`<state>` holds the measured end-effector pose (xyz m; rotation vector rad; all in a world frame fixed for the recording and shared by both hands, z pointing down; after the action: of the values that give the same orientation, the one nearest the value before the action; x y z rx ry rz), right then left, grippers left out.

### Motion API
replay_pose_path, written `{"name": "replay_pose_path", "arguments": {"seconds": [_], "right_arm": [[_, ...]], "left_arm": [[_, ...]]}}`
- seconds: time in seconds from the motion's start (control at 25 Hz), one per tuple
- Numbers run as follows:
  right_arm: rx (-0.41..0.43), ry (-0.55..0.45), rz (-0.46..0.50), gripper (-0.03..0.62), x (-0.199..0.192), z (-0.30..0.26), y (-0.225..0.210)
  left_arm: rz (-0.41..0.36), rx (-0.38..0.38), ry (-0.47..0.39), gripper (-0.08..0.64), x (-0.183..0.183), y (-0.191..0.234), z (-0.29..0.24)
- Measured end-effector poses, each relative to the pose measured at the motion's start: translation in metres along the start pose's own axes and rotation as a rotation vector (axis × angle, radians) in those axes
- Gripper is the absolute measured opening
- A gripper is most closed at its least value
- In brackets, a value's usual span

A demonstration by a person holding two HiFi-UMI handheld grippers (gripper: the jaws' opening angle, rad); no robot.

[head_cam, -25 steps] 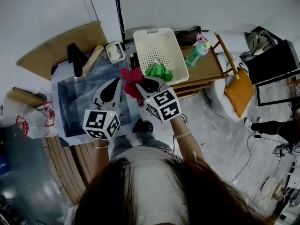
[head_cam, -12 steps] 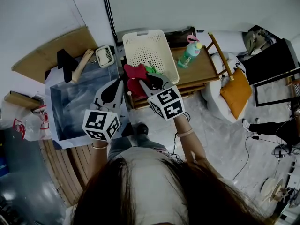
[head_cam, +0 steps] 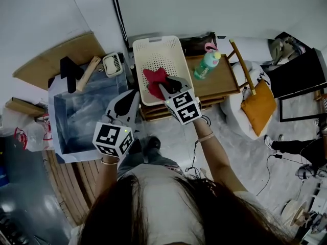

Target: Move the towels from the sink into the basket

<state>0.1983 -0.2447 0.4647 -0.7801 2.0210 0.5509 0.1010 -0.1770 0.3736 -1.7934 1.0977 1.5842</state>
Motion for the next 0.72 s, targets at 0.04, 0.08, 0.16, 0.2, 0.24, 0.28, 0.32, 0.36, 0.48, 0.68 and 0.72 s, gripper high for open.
{"name": "replay_pose_path", "arguments": {"seconds": [0.04,0.08,0.16,0.2,0.24,0.28,0.32,0.36,0.48,0.68,0.72], "right_arm": [[-0.003,0.02,0.01,0.103,-0.004,-0.004,-0.003],[-0.005,0.036,0.019,0.103,-0.009,-0.01,-0.006],[-0.01,0.064,0.04,0.103,-0.018,-0.023,-0.012],[-0.013,0.083,0.055,0.104,-0.023,-0.029,-0.014],[-0.016,0.106,0.073,0.104,-0.028,-0.035,-0.015],[-0.017,0.13,0.09,0.104,-0.033,-0.04,-0.017],[-0.016,0.152,0.104,0.104,-0.038,-0.045,-0.018],[-0.014,0.171,0.115,0.104,-0.043,-0.05,-0.019],[-0.011,0.228,0.136,0.106,-0.059,-0.064,-0.025],[0.001,0.318,0.141,0.109,-0.083,-0.082,-0.031],[0.007,0.336,0.14,0.11,-0.087,-0.085,-0.032]], "left_arm": [[-0.002,-0.004,0.003,0.005,0.0,-0.001,-0.002],[-0.003,-0.007,0.005,0.005,0.0,-0.002,-0.003],[-0.005,-0.011,0.01,0.005,-0.002,-0.002,-0.005],[-0.006,-0.011,0.013,0.005,-0.003,0.0,-0.005],[-0.005,-0.011,0.018,0.005,-0.005,0.001,-0.004],[-0.002,-0.009,0.024,0.005,-0.007,0.003,-0.004],[0.002,-0.008,0.029,0.005,-0.01,0.004,-0.003],[0.007,-0.005,0.033,0.005,-0.012,0.006,-0.002],[0.016,0.004,0.042,0.005,-0.016,0.009,0.002],[0.023,0.014,0.042,0.005,-0.019,0.013,0.01],[0.023,0.015,0.043,0.005,-0.02,0.013,0.011]]}}
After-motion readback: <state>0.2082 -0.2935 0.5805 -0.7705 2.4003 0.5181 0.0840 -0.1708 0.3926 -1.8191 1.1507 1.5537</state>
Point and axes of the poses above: the fingertips, and each gripper's own axes: z backward along the fingers, y to its left, x out of its top, the point moved 2 cm from there along z, backward along the fingers, and after that the axes turned 2 degrees about -x, right-handed, at the moved point
